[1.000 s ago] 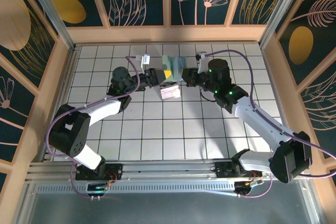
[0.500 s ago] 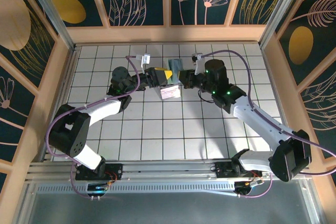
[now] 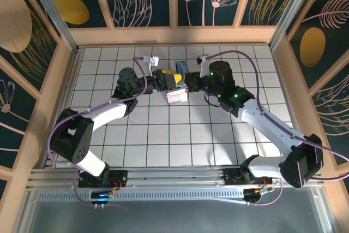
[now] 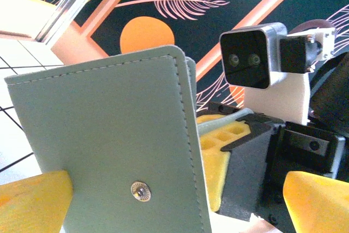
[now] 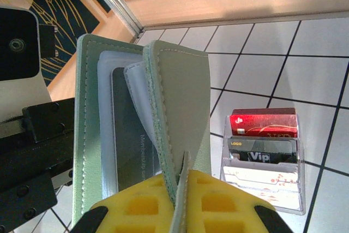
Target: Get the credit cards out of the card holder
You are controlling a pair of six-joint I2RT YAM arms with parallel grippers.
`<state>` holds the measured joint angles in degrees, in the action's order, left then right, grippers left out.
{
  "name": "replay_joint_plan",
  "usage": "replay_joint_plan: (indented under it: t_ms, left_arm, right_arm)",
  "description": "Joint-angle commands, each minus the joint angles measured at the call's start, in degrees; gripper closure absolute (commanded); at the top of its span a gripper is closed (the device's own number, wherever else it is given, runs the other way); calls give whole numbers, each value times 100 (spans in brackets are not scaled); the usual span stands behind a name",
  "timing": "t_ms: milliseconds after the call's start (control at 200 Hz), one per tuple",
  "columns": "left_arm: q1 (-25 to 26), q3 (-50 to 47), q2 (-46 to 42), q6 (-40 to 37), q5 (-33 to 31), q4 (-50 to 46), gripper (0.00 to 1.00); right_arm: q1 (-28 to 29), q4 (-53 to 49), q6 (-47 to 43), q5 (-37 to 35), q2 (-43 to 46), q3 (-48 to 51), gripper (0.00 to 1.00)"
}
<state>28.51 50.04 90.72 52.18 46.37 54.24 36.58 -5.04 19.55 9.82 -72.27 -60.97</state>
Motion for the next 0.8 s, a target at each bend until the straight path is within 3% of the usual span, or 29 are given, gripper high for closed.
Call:
replay_joint_plan:
  t_ms: [0,315,646,796]
  left_arm:
    - [57,214,44,-212,-20,-176,1]
    - [76,297,-32,-621,-240,-790,4]
    - [71,244,-365,-1222,-469,-1573,35]
    - [74,139,-489,-1316,-573,-1695,59]
  right_arm:
    - [121,119,-158,-127,168,-351,100]
    - [153,11,-241,-305,266,-433,100]
    - [87,-2,-130,-521,430,-244,100]
    - [-8,86,42,-374,523,-4,100]
